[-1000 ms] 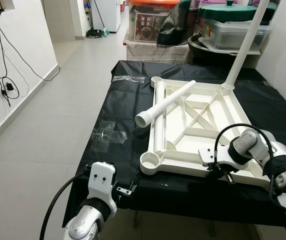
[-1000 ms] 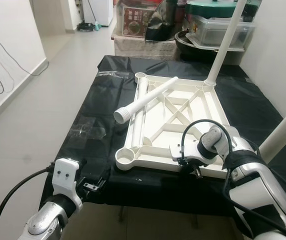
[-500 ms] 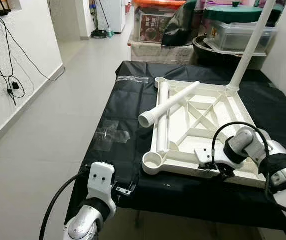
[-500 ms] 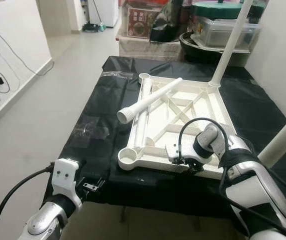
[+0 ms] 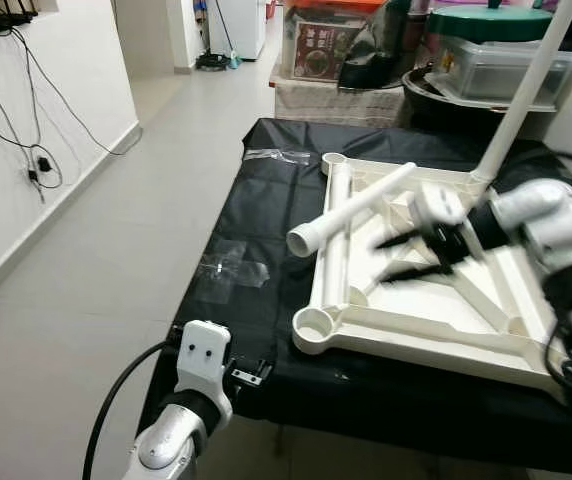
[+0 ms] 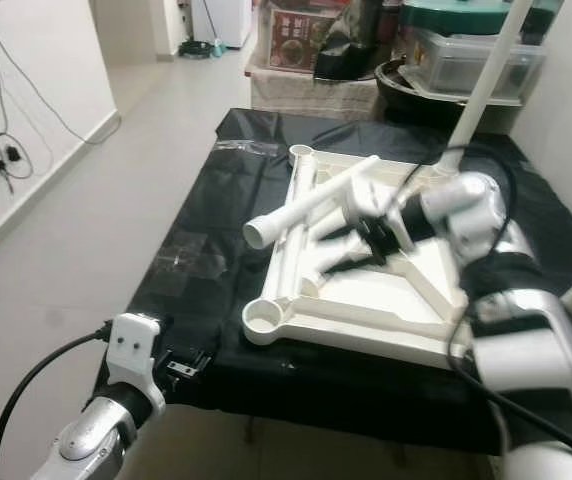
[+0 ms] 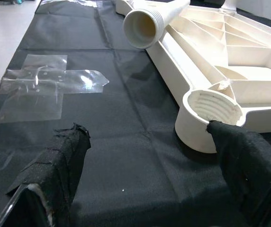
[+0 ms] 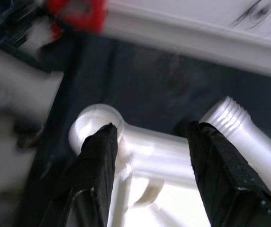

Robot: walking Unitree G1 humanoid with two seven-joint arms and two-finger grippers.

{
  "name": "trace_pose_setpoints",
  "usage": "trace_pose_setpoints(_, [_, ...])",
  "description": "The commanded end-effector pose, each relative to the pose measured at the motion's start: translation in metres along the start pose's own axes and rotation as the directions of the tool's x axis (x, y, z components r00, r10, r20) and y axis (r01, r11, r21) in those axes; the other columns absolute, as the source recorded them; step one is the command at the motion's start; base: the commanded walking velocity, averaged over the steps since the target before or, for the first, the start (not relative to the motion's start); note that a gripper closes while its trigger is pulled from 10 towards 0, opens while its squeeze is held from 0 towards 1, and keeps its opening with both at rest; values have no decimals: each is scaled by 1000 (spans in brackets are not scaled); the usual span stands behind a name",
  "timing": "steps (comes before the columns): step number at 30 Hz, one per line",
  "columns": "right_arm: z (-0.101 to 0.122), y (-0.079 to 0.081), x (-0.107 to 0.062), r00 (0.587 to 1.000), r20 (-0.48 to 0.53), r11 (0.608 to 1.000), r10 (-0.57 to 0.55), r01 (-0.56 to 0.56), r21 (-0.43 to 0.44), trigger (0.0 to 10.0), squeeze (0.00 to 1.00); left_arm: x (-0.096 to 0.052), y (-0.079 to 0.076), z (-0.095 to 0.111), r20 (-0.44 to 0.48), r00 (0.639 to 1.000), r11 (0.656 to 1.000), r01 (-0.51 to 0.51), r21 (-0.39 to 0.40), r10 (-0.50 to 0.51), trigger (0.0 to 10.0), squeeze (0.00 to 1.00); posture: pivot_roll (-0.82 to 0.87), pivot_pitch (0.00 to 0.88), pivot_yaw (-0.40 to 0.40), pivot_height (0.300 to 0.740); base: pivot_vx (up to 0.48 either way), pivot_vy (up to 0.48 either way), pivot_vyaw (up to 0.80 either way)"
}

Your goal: Building children table

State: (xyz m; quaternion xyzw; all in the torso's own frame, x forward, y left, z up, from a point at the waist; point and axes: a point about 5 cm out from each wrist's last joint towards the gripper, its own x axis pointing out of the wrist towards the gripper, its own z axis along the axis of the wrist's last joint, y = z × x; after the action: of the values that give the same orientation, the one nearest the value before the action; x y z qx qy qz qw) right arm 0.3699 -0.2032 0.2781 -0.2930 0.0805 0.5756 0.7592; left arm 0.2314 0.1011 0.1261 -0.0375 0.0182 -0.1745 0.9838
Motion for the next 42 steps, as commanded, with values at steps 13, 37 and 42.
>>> trace_pose_setpoints(13, [-24,-11,50,632,99,604,-769,666,438,10000,0,11,8,19,57,998,1000,-25,-15,25,10000,1000,152,0,-55,740,0,0,0])
trace_pose_setpoints(37, [-36,130,92,398,61,366,-915,761,535,10000,0,-6,10,25,103,991,990,-99,101,88,10000,0,161,0,-34,740,0,0,0])
trace_pose_setpoints(42, [-38,141,92,394,47,359,-918,776,519,10000,0,-10,8,18,80,992,988,-110,108,102,10000,0,158,0,-37,740,0,0,0])
